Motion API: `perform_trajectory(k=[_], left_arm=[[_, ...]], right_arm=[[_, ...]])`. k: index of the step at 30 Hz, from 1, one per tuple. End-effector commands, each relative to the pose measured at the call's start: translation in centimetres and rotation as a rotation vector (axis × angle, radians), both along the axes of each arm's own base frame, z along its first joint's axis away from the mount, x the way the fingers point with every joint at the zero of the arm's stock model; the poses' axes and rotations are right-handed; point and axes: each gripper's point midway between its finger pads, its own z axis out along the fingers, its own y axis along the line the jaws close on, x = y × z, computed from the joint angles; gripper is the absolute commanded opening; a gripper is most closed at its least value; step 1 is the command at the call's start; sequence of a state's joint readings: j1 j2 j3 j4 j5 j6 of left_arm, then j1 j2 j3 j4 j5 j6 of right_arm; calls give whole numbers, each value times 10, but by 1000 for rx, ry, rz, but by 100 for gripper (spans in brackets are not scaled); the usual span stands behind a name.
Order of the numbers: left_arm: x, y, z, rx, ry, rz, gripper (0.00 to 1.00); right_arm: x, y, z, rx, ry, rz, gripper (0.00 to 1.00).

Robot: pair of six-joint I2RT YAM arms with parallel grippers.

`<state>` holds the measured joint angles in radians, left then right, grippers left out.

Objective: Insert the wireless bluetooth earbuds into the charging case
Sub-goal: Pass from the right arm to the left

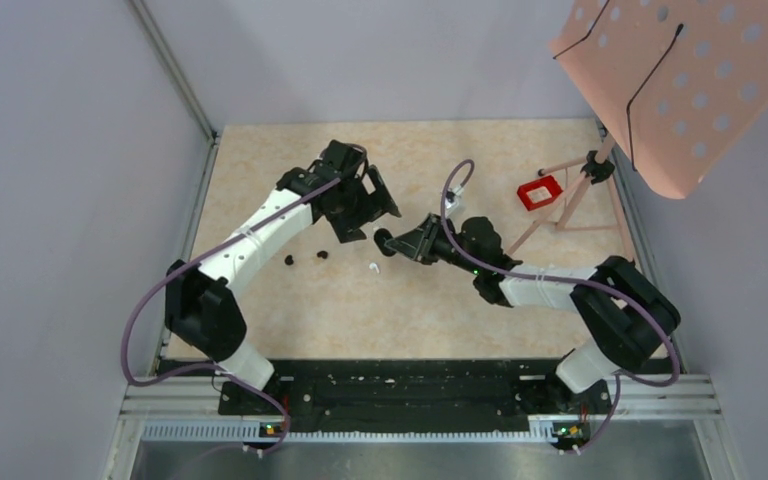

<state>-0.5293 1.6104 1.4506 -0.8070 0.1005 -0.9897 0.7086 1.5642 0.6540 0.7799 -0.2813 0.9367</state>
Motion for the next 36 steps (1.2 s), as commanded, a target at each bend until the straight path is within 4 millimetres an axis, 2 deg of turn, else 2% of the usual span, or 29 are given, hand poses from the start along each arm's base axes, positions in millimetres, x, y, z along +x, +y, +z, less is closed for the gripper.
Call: perform_trajectory(k=[1, 4, 7, 9, 12, 14, 16, 18, 21, 25, 34, 36], left_arm=[[8, 16, 50, -41, -133, 36, 99], [8, 27, 65, -46, -226, 22, 99], [3, 20, 78, -99, -361, -87, 99], [-3, 16, 78, -122, -444, -168, 99], [-8, 23, 74, -164, -475, -124, 97], [-19, 13, 77, -279, -507, -172, 95], [-29, -2, 94, -436, -608, -238, 95], [-38, -9, 100, -530, -655, -274, 95], [-47, -20, 102, -584, -640, -359, 95], [-55, -31, 106, -654, -631, -415, 93], [-55, -34, 95, -672, -587, -411, 72], [-54, -35, 95, -674, -583, -406, 70]], right_arm=[[-3, -20, 19, 38, -26, -24, 0], [-3, -36, 19, 35, 14, -27, 0], [-9, -50, 29, 59, 25, -14, 0], [-14, -56, 39, 91, 34, 9, 0], [-19, -61, 55, 176, 45, 41, 0], [-23, -59, 66, 231, 46, 71, 0], [-26, -56, 74, 276, 53, 104, 0], [-28, -54, 84, 334, 58, 129, 0], [-30, -52, 93, 390, 61, 158, 0], [-27, -50, 92, 412, 74, 163, 0], [-25, -50, 99, 439, 71, 159, 0], [-25, -50, 102, 450, 66, 163, 0]])
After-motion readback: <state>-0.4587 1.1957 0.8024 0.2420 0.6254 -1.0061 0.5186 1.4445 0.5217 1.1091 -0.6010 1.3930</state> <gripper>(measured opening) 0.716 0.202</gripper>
